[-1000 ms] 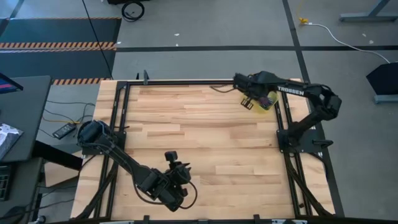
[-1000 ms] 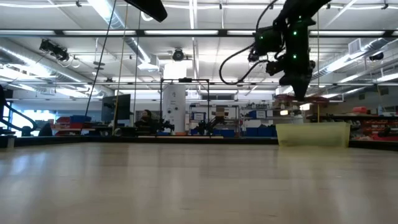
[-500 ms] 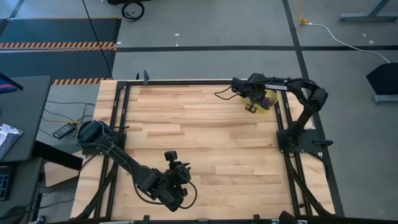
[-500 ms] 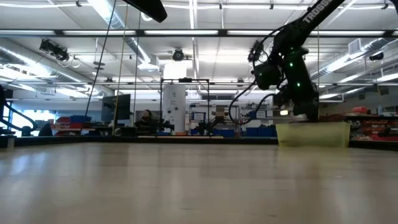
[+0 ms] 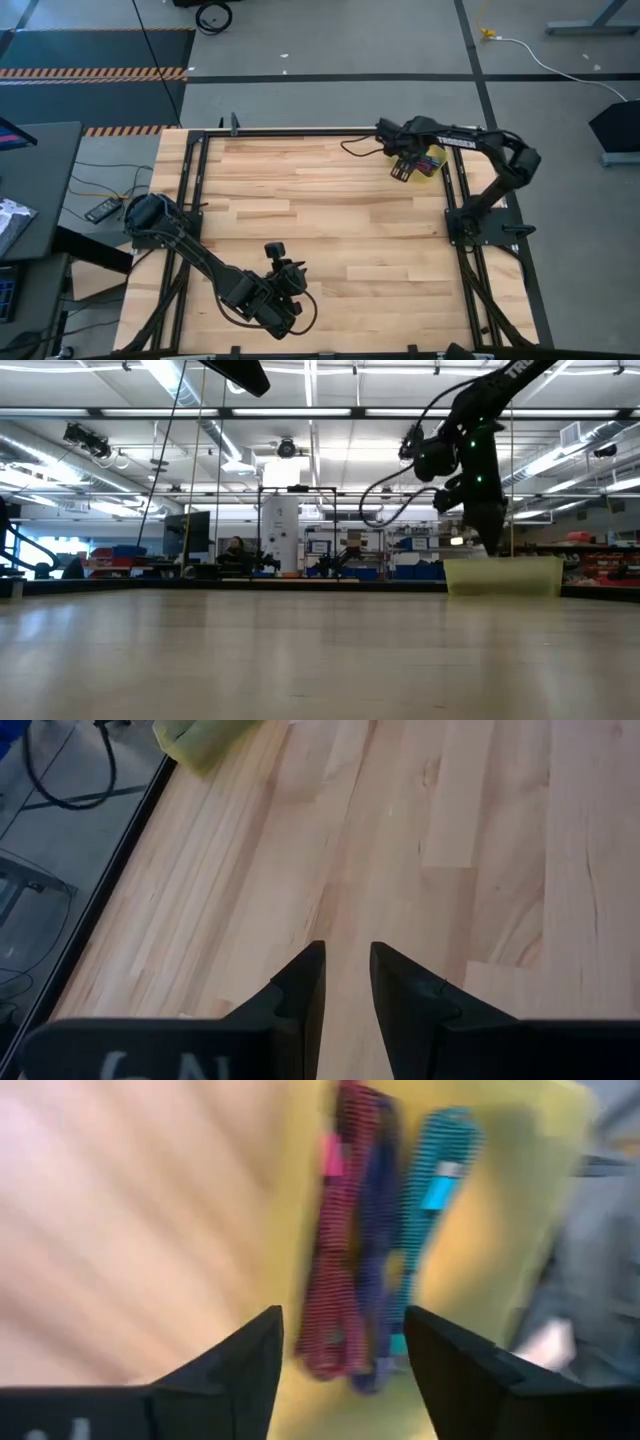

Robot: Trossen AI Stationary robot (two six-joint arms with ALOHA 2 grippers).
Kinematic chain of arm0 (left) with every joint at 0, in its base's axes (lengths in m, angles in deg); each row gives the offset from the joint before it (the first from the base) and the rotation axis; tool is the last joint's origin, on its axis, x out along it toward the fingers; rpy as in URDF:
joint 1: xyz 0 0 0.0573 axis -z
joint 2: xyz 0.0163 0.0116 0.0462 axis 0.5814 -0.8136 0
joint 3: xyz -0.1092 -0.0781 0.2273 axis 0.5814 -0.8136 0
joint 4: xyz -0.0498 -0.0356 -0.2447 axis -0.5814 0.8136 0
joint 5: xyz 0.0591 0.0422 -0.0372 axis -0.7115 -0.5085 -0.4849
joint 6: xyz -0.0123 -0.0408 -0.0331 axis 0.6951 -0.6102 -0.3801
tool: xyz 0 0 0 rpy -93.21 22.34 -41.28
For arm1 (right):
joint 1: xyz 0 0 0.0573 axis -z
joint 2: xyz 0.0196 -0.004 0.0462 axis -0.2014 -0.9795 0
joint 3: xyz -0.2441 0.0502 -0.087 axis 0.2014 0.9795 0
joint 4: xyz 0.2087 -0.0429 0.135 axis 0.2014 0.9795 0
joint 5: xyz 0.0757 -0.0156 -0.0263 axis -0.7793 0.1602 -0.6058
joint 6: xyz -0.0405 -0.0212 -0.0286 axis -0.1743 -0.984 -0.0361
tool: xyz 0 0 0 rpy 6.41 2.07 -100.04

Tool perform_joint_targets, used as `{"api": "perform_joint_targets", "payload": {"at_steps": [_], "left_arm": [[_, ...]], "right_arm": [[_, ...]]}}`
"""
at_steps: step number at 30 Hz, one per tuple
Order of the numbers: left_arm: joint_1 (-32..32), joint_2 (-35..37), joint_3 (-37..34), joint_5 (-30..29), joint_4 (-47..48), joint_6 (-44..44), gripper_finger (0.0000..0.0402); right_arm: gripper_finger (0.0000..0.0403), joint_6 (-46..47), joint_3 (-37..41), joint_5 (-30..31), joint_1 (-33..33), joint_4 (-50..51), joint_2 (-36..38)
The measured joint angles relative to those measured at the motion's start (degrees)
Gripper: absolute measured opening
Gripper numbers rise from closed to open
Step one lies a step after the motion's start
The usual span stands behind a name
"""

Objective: Pick and place USB-C Cables
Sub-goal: Move the yellow container to the center of the table

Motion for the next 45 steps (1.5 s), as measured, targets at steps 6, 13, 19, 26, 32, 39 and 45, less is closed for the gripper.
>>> {"api": "perform_joint_targets", "payload": {"at_steps": [6,13,19,26,32,39,45], "left_arm": [[0.0,0.0,0.0,0.0,-0.1,0.0,0.0089],[0.4,0.0,0.0,0.0,-0.3,-0.1,0.0089],[0.5,0.0,0.0,0.0,-0.4,-0.1,0.0089],[0.4,0.0,0.0,0.0,-0.4,-0.1,0.0089],[0.4,0.0,0.0,0.0,-0.4,-0.1,0.0089],[0.4,0.0,0.0,0.0,-0.4,0.7,0.0089],[0.4,0.0,0.0,0.0,-0.4,0.9,0.0089]], "right_arm": [[0.0222,2.3,0.0,-7.8,0.1,0.2,3.1],[0.0190,1.9,3.0,-8.0,0.2,-3.0,1.9],[0.0159,-0.2,6.1,-7.6,1.6,-7.5,1.3],[0.0067,0.4,6.1,-10.0,0.2,-6.9,1.3],[0.0011,2.9,6.1,-15.2,-5.9,-7.0,1.4],[0.0005,9.6,6.1,-18.3,-20.1,-8.1,1.5],[0.0004,16.7,6.1,-21.0,-34.2,-14.6,1.4]]}}
